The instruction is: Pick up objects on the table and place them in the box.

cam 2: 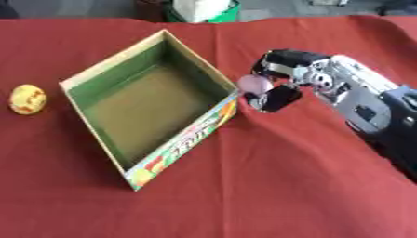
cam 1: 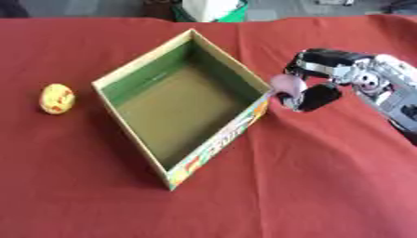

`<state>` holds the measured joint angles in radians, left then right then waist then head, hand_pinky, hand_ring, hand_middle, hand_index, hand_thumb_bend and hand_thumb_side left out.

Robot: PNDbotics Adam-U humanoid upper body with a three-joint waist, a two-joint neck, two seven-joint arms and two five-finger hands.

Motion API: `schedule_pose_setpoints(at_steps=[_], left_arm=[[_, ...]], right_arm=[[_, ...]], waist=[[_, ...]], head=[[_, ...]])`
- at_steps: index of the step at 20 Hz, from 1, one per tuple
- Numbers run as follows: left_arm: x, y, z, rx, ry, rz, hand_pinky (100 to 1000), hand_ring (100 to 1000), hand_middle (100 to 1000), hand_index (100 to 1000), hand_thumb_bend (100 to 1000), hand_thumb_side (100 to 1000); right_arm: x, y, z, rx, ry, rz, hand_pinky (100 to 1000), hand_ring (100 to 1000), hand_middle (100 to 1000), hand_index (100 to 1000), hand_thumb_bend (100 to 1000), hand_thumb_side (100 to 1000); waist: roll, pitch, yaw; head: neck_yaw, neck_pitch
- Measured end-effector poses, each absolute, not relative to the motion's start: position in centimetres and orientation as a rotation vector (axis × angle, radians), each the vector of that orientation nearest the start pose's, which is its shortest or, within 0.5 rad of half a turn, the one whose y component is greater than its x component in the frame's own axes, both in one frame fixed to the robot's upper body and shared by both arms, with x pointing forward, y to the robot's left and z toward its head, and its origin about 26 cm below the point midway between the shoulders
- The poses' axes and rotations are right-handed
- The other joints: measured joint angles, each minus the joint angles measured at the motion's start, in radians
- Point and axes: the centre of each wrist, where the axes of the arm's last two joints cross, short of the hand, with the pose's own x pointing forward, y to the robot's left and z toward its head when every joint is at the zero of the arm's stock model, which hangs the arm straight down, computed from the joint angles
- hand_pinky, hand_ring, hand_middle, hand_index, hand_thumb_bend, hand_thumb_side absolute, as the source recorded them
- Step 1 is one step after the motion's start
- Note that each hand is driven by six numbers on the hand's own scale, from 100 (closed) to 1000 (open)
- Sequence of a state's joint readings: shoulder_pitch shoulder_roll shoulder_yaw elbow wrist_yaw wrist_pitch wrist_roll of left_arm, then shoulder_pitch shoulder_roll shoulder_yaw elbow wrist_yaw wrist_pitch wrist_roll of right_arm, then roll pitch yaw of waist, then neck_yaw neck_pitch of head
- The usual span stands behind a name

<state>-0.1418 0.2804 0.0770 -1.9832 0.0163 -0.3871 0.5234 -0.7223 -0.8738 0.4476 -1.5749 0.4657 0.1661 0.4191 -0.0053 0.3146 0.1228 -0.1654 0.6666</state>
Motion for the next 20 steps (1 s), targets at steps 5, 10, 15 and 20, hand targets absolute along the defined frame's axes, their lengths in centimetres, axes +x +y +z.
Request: schedule_pose_setpoints(at_steps=[5,10,15,20], left_arm=[[28.4,28.9,15.5,0.383,-2.530,0.363,651,646,743,767,100,929],[28.4,28.9,15.5,0.382,-2.530,0.361,651,646,743,766,100,929],[28.4,28.9,15.5,0.381,-2.529,0.360,652,646,743,766,100,927],[28.5,28.7,15.7,0.370,-2.536,0.357,653,648,745,767,100,920]], right_arm=[[37.2,-28.1,25.9,-0.951,-1.509,1.471,663,640,355,527,100,399],[36.2,-27.5,28.2,-1.028,-1.614,1.419,660,635,343,518,100,391],[35.1,-26.4,30.6,-1.072,-1.716,1.384,665,629,334,515,100,384],[33.2,-24.1,33.4,-1.054,-1.827,1.376,665,625,329,513,100,382]], waist=[[-0.002,0.000,-0.002],[-0.003,0.000,-0.004],[-0.003,-0.001,-0.005],[-0.003,-0.003,-0.007]], head=[[0.000,0.000],[0.001,0.000],[0.005,0.000],[0.015,0.000]])
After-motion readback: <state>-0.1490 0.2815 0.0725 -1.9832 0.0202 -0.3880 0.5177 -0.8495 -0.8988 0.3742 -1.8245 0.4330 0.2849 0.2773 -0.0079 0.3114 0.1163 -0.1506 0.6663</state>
